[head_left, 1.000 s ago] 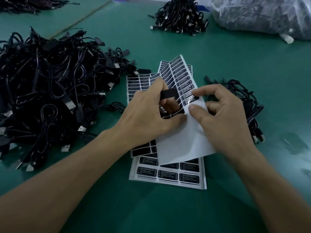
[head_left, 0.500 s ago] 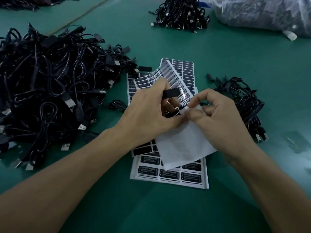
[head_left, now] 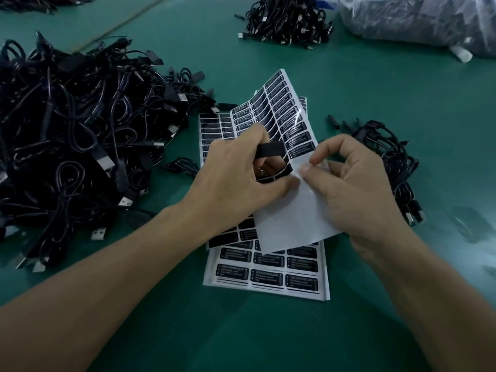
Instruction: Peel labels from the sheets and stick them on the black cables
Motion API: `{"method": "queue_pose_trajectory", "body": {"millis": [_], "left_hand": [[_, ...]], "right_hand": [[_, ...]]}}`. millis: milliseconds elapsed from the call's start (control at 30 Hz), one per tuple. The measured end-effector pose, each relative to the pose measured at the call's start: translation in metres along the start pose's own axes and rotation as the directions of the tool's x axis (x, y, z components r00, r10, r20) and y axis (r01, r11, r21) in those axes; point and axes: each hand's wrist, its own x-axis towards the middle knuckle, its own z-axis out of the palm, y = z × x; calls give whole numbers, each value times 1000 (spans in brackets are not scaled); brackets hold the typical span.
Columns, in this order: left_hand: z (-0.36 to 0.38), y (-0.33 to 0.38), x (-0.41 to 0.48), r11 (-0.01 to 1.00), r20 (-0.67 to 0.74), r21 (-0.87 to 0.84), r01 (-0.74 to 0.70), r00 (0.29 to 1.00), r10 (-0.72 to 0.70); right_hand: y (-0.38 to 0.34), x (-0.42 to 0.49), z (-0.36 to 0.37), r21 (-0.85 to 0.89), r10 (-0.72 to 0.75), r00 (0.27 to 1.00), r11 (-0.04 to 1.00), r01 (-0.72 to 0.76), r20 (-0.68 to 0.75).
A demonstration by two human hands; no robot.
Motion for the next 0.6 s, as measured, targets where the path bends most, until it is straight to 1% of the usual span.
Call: {"method": "queue_pose_trajectory", "body": {"millis": [333, 500, 600], "left_hand": [[5, -1, -1, 997, -23, -72, 2, 1000, -4], [6, -2, -2, 999, -31, -54, -2, 1000, 0], [7, -2, -2, 999, -37, -36, 16, 999, -17]], "right_hand": [[3, 0, 2, -70, -25, 1000, 997, 26, 18], [5, -1, 2, -91, -34, 999, 995, 36, 24], [6, -2, 4, -114, -66, 998, 991, 68, 13]]}}
